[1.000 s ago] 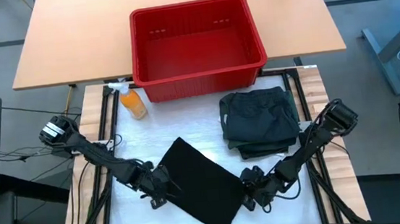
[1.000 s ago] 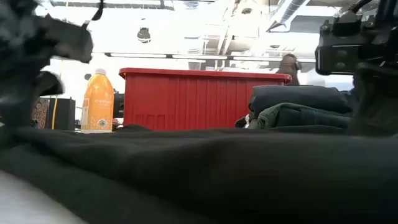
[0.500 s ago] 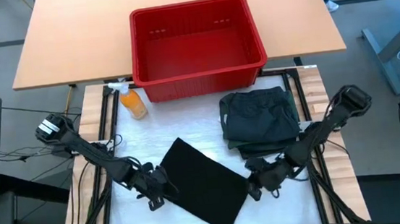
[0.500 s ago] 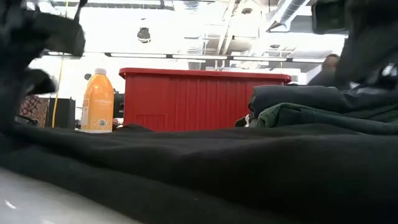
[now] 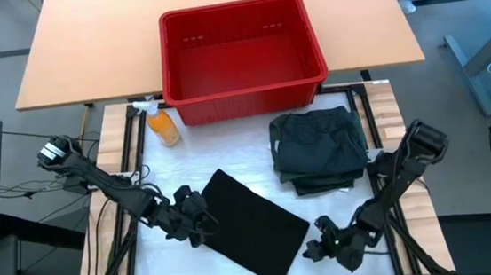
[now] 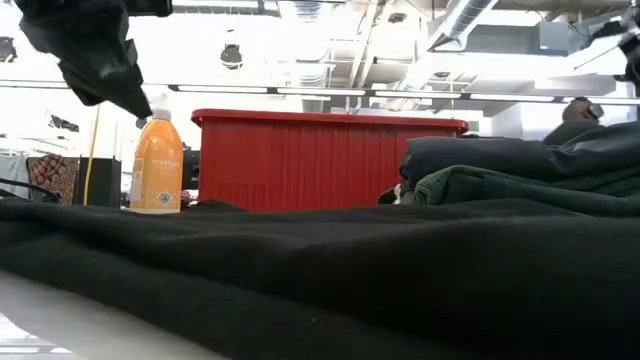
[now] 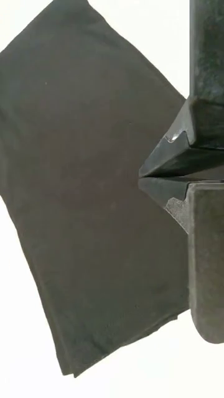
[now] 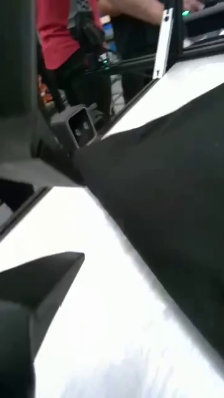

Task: Fold Laundry from Bin
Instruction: Fold the black shirt

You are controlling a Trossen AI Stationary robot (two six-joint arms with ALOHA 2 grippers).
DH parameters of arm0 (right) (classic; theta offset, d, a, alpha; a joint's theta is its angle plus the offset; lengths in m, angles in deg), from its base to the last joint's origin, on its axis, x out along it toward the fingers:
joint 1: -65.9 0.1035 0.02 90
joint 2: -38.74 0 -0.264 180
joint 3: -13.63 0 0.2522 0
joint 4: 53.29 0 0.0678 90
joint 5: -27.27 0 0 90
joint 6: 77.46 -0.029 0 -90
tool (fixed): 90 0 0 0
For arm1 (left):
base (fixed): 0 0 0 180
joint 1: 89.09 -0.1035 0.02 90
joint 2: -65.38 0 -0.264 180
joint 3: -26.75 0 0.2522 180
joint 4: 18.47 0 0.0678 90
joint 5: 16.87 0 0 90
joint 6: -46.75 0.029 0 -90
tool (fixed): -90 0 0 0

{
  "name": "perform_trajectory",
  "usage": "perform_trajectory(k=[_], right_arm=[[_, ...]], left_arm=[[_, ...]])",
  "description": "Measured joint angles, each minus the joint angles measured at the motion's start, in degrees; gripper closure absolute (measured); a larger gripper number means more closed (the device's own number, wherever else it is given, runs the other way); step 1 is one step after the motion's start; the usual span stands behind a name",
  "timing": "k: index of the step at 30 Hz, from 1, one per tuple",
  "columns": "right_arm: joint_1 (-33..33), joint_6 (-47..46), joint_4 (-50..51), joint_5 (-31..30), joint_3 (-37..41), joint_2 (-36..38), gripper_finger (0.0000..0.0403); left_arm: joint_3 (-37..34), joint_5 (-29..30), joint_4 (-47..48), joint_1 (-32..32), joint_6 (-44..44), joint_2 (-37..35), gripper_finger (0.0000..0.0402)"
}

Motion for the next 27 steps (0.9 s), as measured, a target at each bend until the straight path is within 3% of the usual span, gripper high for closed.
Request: perform_trajectory(k=[4,7,14,18,23,27], right_arm=[[-0.16,-0.42,-7.03,-2.49,0.0,-5.04,0.0136],[-1.12,-0.75,-12.36,-2.8,0.0,-8.88,0.0116],[-3.49,1.08,-16.0,-10.61,-3.39,-14.44,0.0111],[-5.69,7.14,-14.99,-10.33,-5.44,-14.89,0.0114],[-7.55,10.51,-13.75,-8.56,-5.92,-14.4,0.0165],[-8.03,11.93,-13.54,-5.93,-5.9,-14.13,0.028]], left_arm=[[-0.04,-0.47,-2.71,-0.52,0.84,2.34,0.0401],[-0.04,-2.69,-5.1,-1.49,1.53,4.17,0.0402],[-0.04,-5.76,-7.95,-2.88,1.95,6.72,0.0401],[-0.04,-5.26,-7.93,-2.88,1.87,6.68,0.0402],[-0.2,-4.31,-7.85,-2.96,1.43,7.0,0.0402],[-0.22,-3.83,-8.38,-3.29,-0.21,8.71,0.0402]])
